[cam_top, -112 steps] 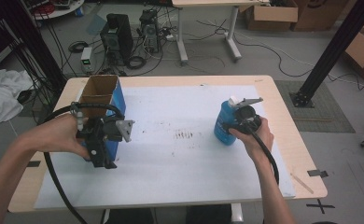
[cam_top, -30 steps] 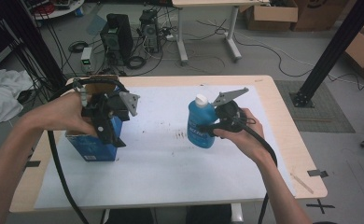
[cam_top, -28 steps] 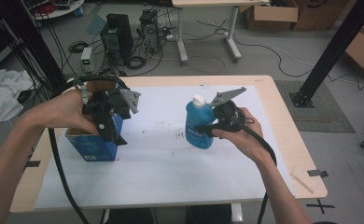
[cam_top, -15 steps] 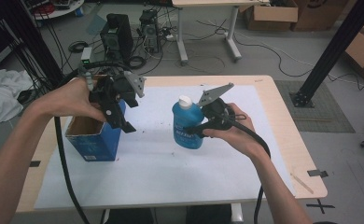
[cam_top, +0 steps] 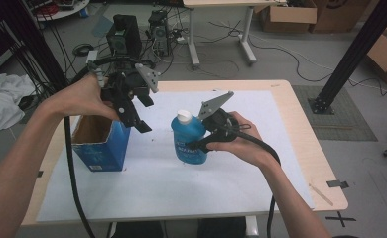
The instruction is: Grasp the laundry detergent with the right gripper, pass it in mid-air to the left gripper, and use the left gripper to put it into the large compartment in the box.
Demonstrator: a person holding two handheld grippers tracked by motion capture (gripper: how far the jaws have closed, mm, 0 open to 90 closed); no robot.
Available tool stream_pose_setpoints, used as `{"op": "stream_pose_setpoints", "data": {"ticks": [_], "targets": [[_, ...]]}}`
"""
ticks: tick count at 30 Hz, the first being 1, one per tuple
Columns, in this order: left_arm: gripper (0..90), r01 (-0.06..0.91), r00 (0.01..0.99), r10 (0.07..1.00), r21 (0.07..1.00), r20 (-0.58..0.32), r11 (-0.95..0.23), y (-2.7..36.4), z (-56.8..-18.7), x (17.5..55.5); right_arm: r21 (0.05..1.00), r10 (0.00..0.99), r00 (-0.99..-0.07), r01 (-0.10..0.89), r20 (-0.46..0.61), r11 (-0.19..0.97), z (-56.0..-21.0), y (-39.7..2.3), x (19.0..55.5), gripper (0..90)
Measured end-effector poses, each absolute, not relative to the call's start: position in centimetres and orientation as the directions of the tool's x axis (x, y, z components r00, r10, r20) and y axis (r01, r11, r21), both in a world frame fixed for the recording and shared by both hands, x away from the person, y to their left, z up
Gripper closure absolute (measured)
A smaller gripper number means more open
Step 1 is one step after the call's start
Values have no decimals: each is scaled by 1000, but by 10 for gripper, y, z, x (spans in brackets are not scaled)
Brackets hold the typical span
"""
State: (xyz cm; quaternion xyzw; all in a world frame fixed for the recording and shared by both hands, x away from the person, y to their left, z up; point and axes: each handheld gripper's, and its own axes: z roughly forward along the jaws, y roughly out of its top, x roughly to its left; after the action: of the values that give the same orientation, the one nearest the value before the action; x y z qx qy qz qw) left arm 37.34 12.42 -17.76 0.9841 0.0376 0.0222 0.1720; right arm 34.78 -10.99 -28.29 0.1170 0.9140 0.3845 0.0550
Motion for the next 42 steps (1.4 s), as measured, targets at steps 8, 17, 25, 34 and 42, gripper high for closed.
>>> {"op": "stream_pose_setpoints", "data": {"ticks": [8, 17, 25, 34, 42], "targets": [[172, 50, 998, 60, 347, 19, -937, 116, -180, 376, 722, 194, -981, 130, -7, 680, -287, -100, 347, 458], [171, 14, 1000, 22, 329, 20, -944, 104, -181, 373, 723, 167, -986, 107, -11, 683, -287, -93, 348, 457], [171, -5, 1000, 2, 308, 20, -951, 90, -190, 370, 731, 160, -987, 107, -3, 674, -285, -91, 348, 456], [174, -24, 1000, -20, 313, 16, -949, 77, -198, 367, 731, 139, -990, 92, -4, 676, -284, -90, 348, 456], [186, -39, 999, -33, 317, 25, -948, 73, -204, 366, 736, 105, -994, 79, 11, 672, -284, -88, 350, 456]]}}
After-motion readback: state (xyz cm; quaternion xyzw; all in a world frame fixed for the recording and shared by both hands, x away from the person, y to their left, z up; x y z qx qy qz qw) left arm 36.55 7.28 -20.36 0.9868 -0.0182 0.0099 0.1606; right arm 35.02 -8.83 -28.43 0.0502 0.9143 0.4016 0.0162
